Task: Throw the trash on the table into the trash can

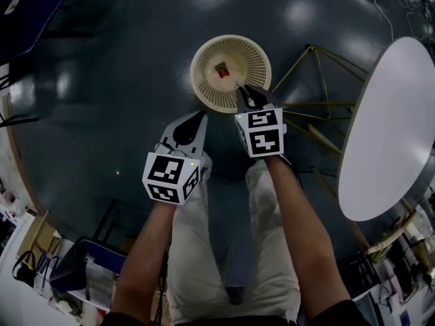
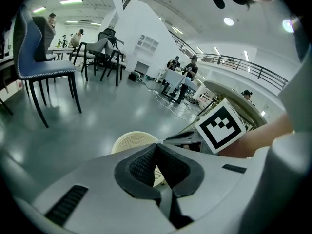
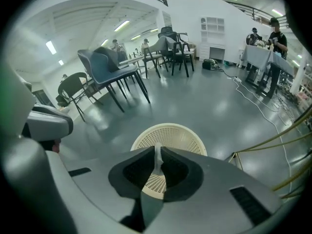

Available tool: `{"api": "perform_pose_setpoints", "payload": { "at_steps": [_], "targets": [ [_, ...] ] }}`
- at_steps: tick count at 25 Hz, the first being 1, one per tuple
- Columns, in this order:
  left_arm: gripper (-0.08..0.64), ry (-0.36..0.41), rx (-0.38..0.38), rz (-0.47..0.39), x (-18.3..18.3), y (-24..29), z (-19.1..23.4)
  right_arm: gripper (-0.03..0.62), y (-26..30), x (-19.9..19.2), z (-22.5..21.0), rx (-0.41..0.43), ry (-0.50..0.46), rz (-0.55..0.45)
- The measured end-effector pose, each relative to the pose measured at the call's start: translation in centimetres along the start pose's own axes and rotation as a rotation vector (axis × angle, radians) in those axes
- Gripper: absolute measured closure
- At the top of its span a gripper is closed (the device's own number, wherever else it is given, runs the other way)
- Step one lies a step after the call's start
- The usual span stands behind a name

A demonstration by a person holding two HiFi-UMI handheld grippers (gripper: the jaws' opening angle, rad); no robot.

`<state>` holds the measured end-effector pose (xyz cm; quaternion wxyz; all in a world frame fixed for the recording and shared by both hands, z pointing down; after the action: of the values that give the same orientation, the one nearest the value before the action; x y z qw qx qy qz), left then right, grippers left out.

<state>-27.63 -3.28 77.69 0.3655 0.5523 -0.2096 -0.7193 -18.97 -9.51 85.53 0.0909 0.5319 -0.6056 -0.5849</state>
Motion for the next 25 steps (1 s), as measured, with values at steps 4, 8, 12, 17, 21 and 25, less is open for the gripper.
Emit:
{"api": "perform_pose_setpoints", "payload": {
  "at_steps": [4,8,12,17,21,25],
  "targets": [
    [0.552,-0.001,0.004,0.01,-0.8,0.8,1.0,0.544,2.1,-1.3,-0.6,-0.006,-0.009,0.033],
    [0.552,-0.005,0.011,0.018,-1.5,1.4,1.7,0.543,3.0,-1.8,-0.7,-0.003,-0.02,0.045],
    [0.552,-0.012,0.017,0.025,-2.0,2.0,2.5,0.447,4.1,-2.0,-0.5,0.002,-0.035,0.051],
    [0.552,-0.024,0.026,0.024,-2.3,2.2,2.7,0.416,4.1,-2.2,-0.6,-0.007,-0.043,0.048],
    [0.552,-0.02,0.028,0.026,-1.9,1.5,2.3,0.417,2.9,-2.1,-0.4,-0.018,-0.041,0.046],
    [0.552,-0.016,0.03,0.014,-0.6,0.6,1.9,0.423,1.2,-0.5,0.1,-0.016,-0.04,0.025]
  ]
}}
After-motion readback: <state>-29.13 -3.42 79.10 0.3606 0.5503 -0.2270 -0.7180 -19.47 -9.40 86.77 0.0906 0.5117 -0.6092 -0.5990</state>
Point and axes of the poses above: the fingertips, and each gripper's own axes: y forward along the fingers, z to its left, x out of its top, the point moved 1 cm from there along -y, backward along the fingers, and after that the axes turned 10 degrees about x, right-handed, at the moved point
